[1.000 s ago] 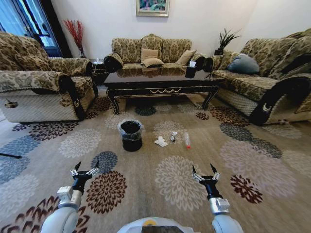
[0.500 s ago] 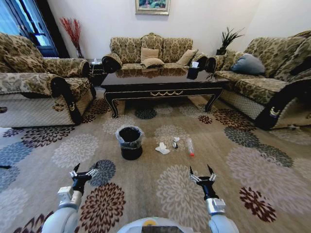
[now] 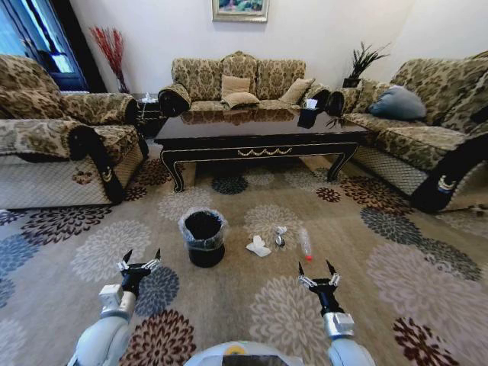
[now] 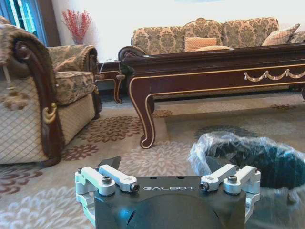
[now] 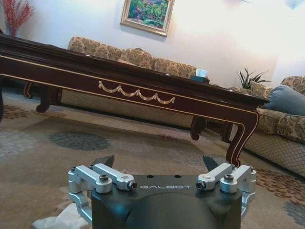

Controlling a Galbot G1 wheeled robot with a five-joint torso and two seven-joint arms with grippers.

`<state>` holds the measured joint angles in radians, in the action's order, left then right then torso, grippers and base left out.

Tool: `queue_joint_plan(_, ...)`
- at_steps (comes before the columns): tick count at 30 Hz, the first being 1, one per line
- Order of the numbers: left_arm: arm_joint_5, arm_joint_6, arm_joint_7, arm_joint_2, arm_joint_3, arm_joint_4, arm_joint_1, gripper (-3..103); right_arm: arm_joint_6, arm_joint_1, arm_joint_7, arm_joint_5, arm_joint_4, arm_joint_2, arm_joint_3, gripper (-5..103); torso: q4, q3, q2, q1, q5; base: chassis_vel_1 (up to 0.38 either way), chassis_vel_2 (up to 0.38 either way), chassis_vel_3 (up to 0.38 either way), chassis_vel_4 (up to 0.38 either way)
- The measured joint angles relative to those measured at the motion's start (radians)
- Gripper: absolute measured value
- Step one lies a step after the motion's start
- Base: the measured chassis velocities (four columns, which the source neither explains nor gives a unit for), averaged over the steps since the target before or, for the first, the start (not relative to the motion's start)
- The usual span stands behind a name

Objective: Move to the front of the table and pick up the trash from the floor, then place it into the trash bin.

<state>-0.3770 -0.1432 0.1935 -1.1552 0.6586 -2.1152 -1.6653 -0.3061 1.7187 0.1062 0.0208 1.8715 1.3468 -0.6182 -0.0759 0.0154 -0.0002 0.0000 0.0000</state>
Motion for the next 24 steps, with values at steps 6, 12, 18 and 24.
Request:
queue_joint_plan(6, 0.051, -0.081, 0.085, 0.019, -0.101, -0.024, 0.074, 100, 0.019, 0.006, 0.012, 0.001, 0.009, 0.005, -0.004, 100, 0.0001, 0.000, 0.000, 0.000, 0.0000, -0.170, 0.170, 0.167, -0.169)
queue_joint_plan(12, 0.021, -0.132, 0.126, 0.035, -0.150, -0.041, 0.126, 100, 0.020, 0.015, 0.011, -0.002, 0.009, 0.007, -0.006, 100, 0.0000, 0.000, 0.000, 0.000, 0.0000, -0.132, 0.122, 0.129, -0.142)
queue_joint_plan(18, -0.122, -0.293, 0.200, 0.048, -0.168, -0.069, 0.161, 100, 0.027, -0.004, 0.016, -0.008, 0.005, -0.010, 0.013, 100, 0.0004, 0.000, 0.000, 0.000, 0.0000, -0.023, 0.021, 0.024, -0.023)
queue_joint_plan(24, -0.229, -0.435, 0.241, 0.073, -0.148, -0.070, 0.189, 100, 0.028, -0.015, 0.017, 0.002, -0.004, -0.030, 0.056, 100, 0.0000, 0.000, 0.000, 0.000, 0.0000, 0.000, 0.000, 0.000, 0.000)
